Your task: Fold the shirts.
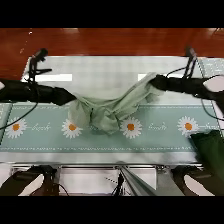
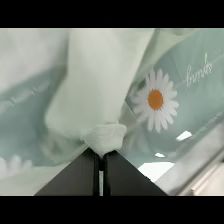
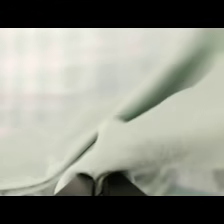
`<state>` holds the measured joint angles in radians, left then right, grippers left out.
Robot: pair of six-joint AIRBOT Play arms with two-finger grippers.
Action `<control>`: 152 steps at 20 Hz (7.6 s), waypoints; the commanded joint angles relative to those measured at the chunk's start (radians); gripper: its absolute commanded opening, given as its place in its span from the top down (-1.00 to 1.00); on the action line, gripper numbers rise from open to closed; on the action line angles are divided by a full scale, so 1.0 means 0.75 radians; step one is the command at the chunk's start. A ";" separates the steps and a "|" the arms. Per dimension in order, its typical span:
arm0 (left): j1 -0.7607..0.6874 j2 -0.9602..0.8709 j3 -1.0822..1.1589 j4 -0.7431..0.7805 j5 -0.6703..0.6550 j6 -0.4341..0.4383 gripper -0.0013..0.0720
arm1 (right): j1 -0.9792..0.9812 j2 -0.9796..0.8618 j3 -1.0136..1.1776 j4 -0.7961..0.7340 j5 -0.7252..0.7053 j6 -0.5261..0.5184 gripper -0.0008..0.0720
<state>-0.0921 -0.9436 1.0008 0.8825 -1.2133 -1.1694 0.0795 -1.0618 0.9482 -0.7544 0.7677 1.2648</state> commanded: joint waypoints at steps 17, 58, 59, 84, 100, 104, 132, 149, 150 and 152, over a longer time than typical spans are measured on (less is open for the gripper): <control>-0.003 0.299 1.190 0.553 -0.405 -0.252 0.89 | 0.004 0.574 0.974 -0.448 0.760 0.659 0.91; 0.050 -0.922 0.765 0.503 -0.308 -0.438 0.02 | -0.011 -0.743 0.613 -0.615 0.022 0.450 0.37; 0.069 -0.915 0.817 0.503 -0.391 -0.437 0.02 | -0.028 -0.695 0.621 -0.613 0.047 0.426 0.01; 0.569 -0.043 -0.887 0.004 -0.175 -0.235 -0.72 | -0.719 -0.284 0.375 -0.872 0.463 0.139 -0.38; 0.165 -0.392 -0.814 -0.454 0.372 -0.185 0.89 | -0.730 -0.308 0.375 -0.784 0.507 0.106 -0.37; 0.167 -0.392 -0.808 -0.454 0.336 -0.135 0.89 | -0.829 -0.462 0.375 -0.215 0.582 -0.057 -0.38; 0.167 -0.378 -0.755 -0.457 0.326 -0.091 0.89 | -0.234 -0.780 0.399 -0.646 0.241 -0.236 0.91; 0.603 0.387 1.173 -0.326 0.369 -0.048 0.89 | -0.269 0.363 1.002 -0.603 -0.045 0.213 0.91; 0.616 0.403 1.217 -0.282 0.332 -0.054 0.89 | -0.269 0.410 1.002 -0.653 -0.038 0.254 0.91; 0.621 0.438 1.255 -0.143 0.232 -0.158 0.89 | -0.269 0.506 1.002 -0.760 0.037 0.351 0.91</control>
<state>0.3370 -0.6552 1.8343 0.6498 -0.9714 -1.2205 -0.1211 -0.7876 1.6829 -1.2098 0.7784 1.3994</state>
